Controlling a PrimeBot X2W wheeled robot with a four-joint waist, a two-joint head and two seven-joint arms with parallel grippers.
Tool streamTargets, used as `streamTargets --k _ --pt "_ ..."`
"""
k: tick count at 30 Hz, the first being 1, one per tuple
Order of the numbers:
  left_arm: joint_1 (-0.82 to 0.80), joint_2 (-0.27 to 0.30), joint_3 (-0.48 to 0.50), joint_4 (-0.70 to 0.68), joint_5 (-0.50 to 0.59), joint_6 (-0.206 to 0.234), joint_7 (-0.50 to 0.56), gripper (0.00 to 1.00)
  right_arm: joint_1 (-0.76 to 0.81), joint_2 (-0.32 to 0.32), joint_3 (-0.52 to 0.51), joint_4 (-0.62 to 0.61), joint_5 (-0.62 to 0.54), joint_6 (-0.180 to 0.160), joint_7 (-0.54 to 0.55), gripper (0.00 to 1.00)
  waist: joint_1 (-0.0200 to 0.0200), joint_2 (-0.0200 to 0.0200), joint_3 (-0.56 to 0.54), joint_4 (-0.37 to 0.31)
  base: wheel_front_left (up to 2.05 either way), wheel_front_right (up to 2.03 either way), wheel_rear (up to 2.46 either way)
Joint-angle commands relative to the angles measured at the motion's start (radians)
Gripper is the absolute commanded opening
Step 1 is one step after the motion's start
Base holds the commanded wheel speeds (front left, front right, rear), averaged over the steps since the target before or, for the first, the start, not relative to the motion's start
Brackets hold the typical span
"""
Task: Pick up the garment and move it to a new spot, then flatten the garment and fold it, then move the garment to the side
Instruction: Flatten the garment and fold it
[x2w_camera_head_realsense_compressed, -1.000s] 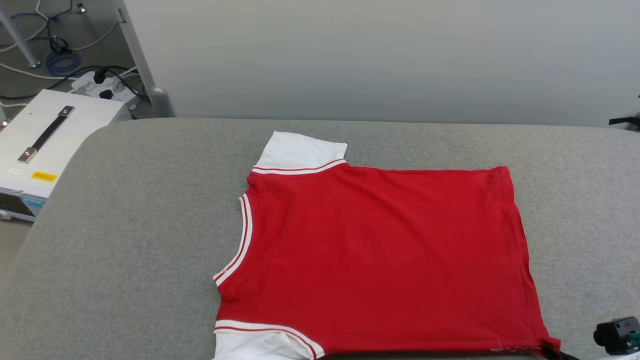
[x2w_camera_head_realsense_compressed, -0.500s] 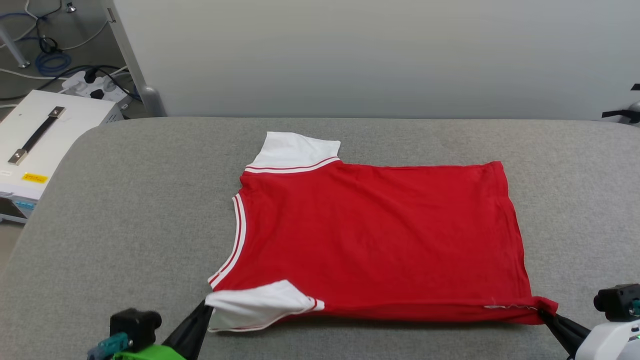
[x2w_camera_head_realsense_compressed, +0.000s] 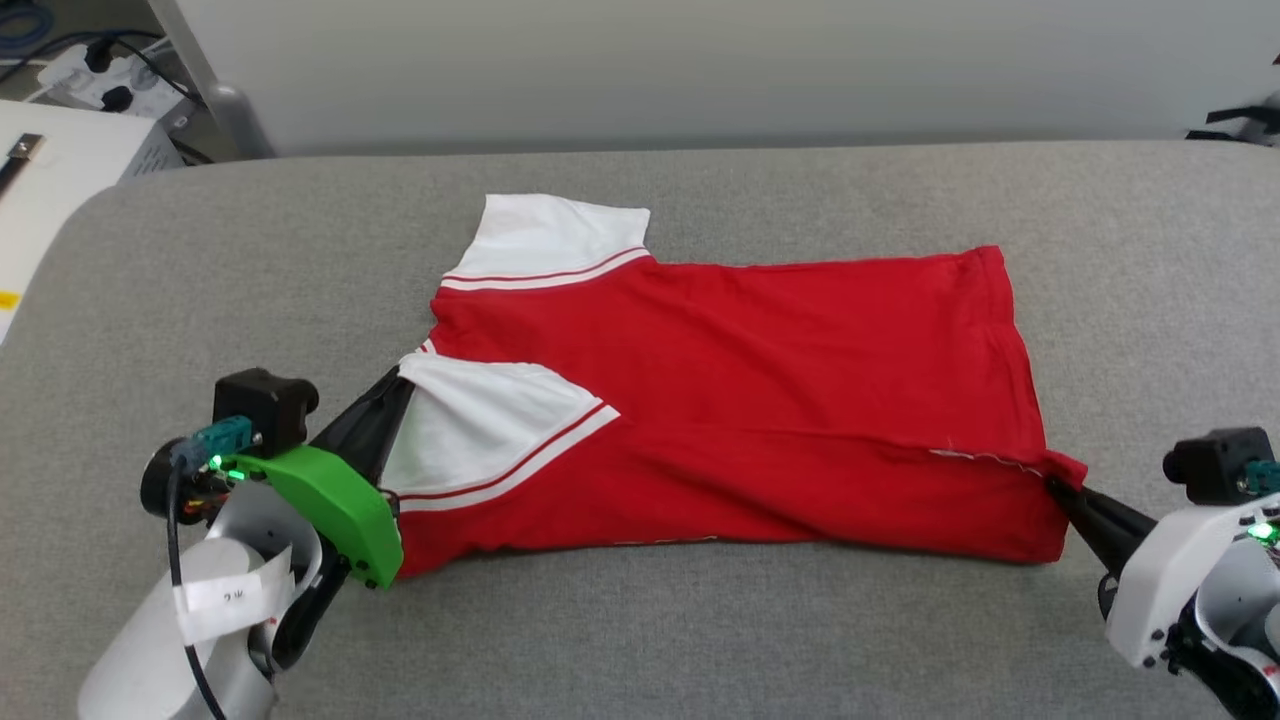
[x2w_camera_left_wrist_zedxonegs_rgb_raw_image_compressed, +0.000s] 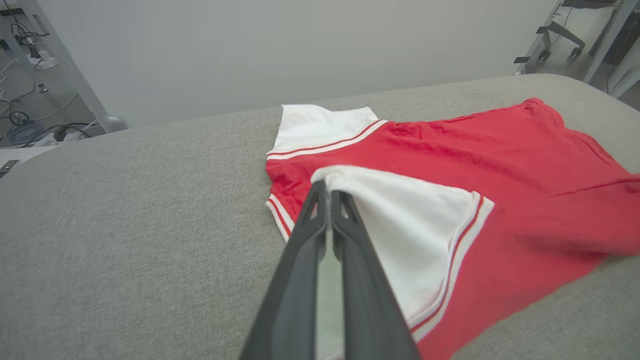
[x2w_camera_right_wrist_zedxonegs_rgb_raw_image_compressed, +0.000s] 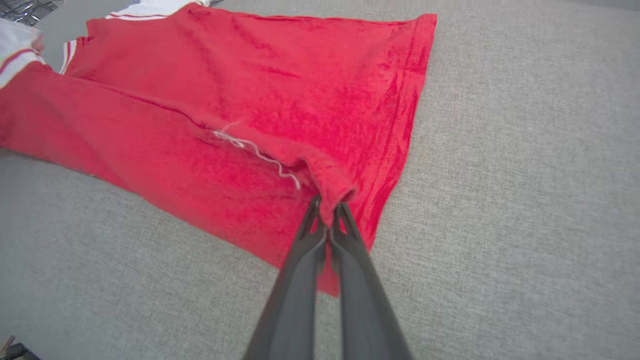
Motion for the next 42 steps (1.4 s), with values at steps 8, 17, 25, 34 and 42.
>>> streamTargets --k 8,17,25,34,42 --pt "-0.179 0.043 -0.147 0.171 -0.090 -0.003 -0.042 0.00 -0.178 0.041 0.035 0.099 -0.034 -0.001 0.025 0.00 0.0000 0.0000 0.149 -0.044 0.00 0.00 0.00" --pt "-0.265 0.045 -0.292 0.351 -0.181 -0.003 -0.109 0.00 -0.297 0.088 0.122 0.270 -0.061 -0.001 0.021 0.00 0.0000 0.0000 0.188 -0.036 0.00 0.00 0.00" --pt "-0.312 0.028 -0.389 0.459 -0.238 -0.003 -0.179 0.68 -0.334 0.112 0.170 0.362 -0.037 -0.001 -0.033 0.21 0.0000 0.0000 0.169 -0.022 0.00 0.00 0.00" --pt "-0.369 0.050 -0.446 0.470 -0.251 -0.003 -0.219 1.00 -0.286 0.082 0.133 0.337 -0.036 -0.001 -0.157 1.00 0.0000 0.0000 0.075 0.021 0.00 0.00 0.00" --pt "-0.414 0.142 -0.547 0.317 -0.396 -0.003 0.035 1.00 -0.230 0.070 0.086 0.270 -0.059 -0.001 -0.160 1.00 0.0000 0.0000 0.029 0.042 0.00 0.00 0.00"
